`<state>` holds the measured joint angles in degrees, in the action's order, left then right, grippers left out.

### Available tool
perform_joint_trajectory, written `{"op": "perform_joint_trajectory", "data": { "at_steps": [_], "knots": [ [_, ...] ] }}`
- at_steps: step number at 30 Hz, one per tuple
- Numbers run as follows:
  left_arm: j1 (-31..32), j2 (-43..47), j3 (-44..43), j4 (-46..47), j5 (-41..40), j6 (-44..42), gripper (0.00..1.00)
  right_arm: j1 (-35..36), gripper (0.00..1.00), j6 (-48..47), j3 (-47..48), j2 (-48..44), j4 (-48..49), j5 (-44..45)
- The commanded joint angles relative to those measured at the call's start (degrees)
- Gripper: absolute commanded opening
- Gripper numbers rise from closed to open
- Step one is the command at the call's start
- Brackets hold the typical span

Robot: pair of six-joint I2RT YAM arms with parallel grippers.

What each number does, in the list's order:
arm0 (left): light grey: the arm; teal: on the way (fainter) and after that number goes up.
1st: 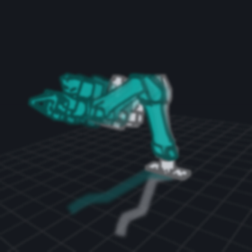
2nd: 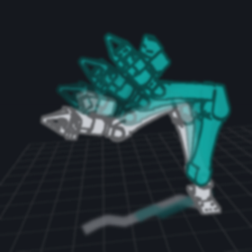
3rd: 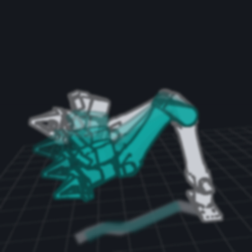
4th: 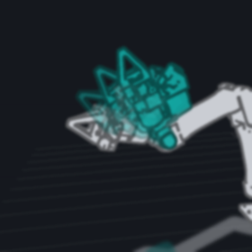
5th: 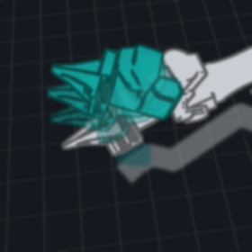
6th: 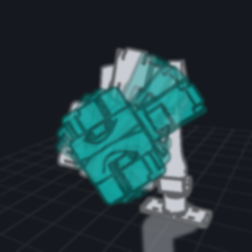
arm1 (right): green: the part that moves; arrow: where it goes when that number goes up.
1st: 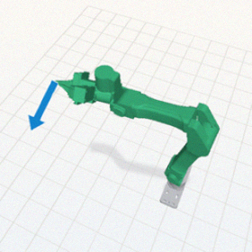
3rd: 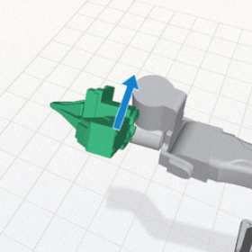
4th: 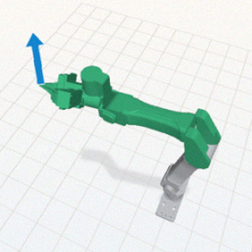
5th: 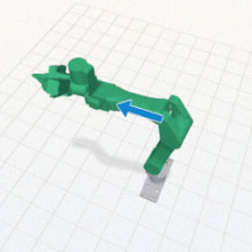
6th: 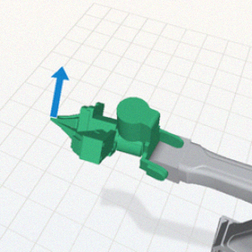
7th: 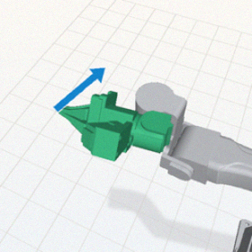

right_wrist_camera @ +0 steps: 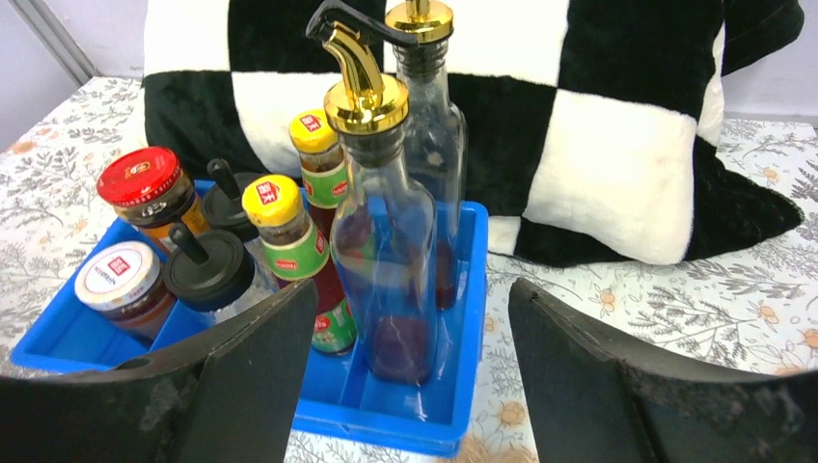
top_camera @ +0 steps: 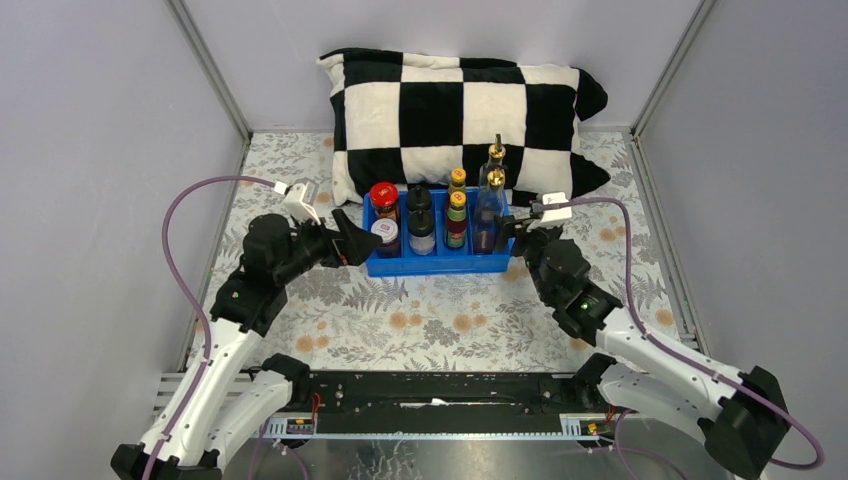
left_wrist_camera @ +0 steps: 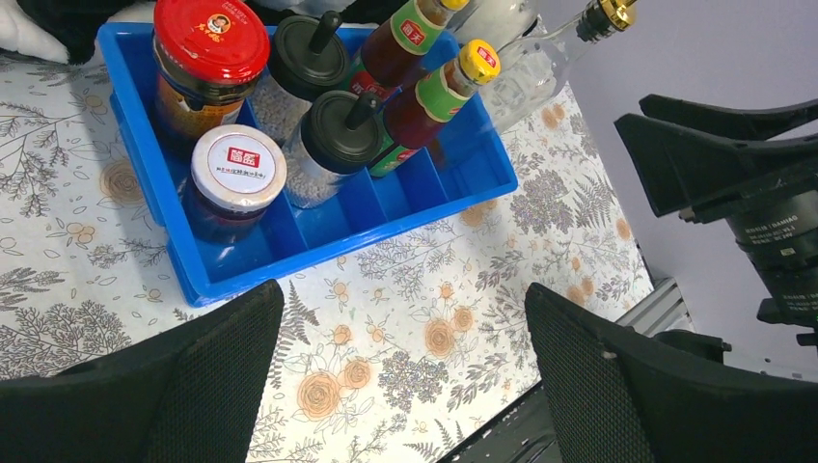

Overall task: Organize the condiment bottles
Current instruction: Place the bottle in the storage box.

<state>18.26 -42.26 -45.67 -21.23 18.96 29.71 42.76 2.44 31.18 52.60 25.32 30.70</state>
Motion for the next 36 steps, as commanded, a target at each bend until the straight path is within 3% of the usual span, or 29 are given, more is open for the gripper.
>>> {"op": "perform_joint_trajectory", "data": {
  "at_steps": [1, 9, 17, 26, 32, 36],
  "knots": [
    [-0.24, -0.02, -1.83, -0.74, -1.67, -0.98, 0.99, 0.48, 0.80, 0.91, 1.20, -5.47, -8.38, -2.47],
    [-0.24, 0.29, -2.49, -1.68, -2.81, -0.78, 0.99, 0.48, 0.81, 3.22, 1.65, -14.05, -18.50, -3.88],
    [-0.24, 1.25, -1.10, -1.91, -3.55, -0.97, 0.99, 0.48, 0.81, 6.89, 2.24, -15.24, -24.76, -6.01],
    [-0.24, 4.99, 1.44, 1.10, -1.96, -0.14, 0.99, 0.53, 0.83, 8.96, 1.84, -13.69, -24.97, -12.08],
    [-0.16, 12.92, 10.64, 12.95, -3.91, 6.66, 0.99, 0.48, 0.87, 7.53, -2.31, -16.75, -19.63, -12.91],
    [-0.19, 12.25, 12.37, 15.95, -7.45, 6.87, 0.99, 0.49, 0.89, 6.04, -4.01, -17.75, -16.98, -12.75]
  ]
}}
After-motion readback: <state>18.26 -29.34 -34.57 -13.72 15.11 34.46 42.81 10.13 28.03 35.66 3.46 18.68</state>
